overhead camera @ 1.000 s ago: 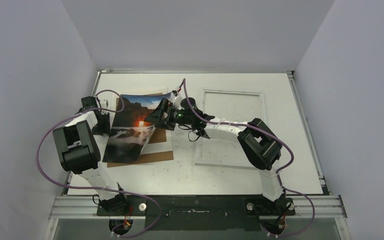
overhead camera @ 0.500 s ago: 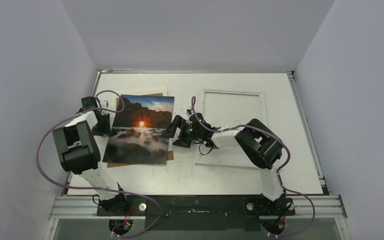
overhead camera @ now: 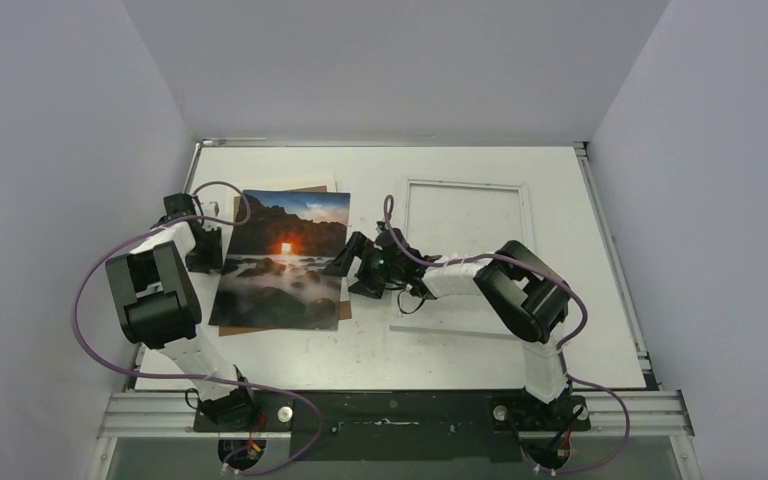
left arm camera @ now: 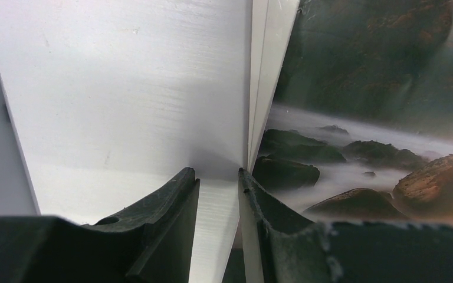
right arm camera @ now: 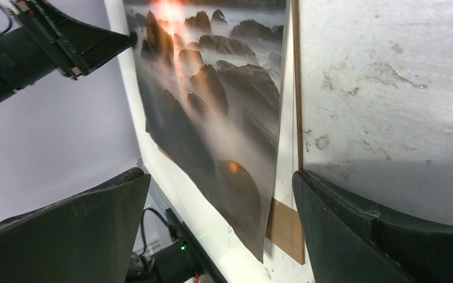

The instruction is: Put the photo into the frame

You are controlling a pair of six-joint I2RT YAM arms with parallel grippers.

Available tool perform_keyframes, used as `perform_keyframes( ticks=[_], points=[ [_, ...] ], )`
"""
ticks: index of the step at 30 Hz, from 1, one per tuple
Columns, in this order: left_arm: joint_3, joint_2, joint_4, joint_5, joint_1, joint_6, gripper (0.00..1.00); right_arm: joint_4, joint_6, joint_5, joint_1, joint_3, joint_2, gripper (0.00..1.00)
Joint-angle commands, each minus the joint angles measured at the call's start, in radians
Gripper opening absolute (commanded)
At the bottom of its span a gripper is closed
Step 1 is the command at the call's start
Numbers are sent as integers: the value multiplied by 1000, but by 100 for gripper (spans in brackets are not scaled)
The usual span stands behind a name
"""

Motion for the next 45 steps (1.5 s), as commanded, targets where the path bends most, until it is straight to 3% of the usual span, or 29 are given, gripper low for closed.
perform_keyframes(
  ticks=[1, 7, 16, 25, 26, 33, 45],
  points=[
    [16, -19, -50, 50, -8, -22, 30, -287, -135, 117, 41, 147, -65, 96],
    [17, -10, -57, 61, -5, -27, 29, -497, -225, 257, 66, 230, -100, 97],
    [33, -20, -79, 88, 18, -25, 29, -585, -342, 310, 67, 301, -34, 99],
    [12, -7, -55, 83, 18, -36, 28, -448, -279, 174, 73, 255, 13, 100],
    [13, -5, -55, 81, 18, -36, 28, -444, -274, 163, 76, 258, 17, 96],
    [14, 6, -55, 85, 18, -38, 27, -376, -228, 104, 105, 315, 50, 94],
    [21, -27, -87, 116, 18, -45, 25, -175, -170, 29, 85, 237, -57, 94]
  ],
)
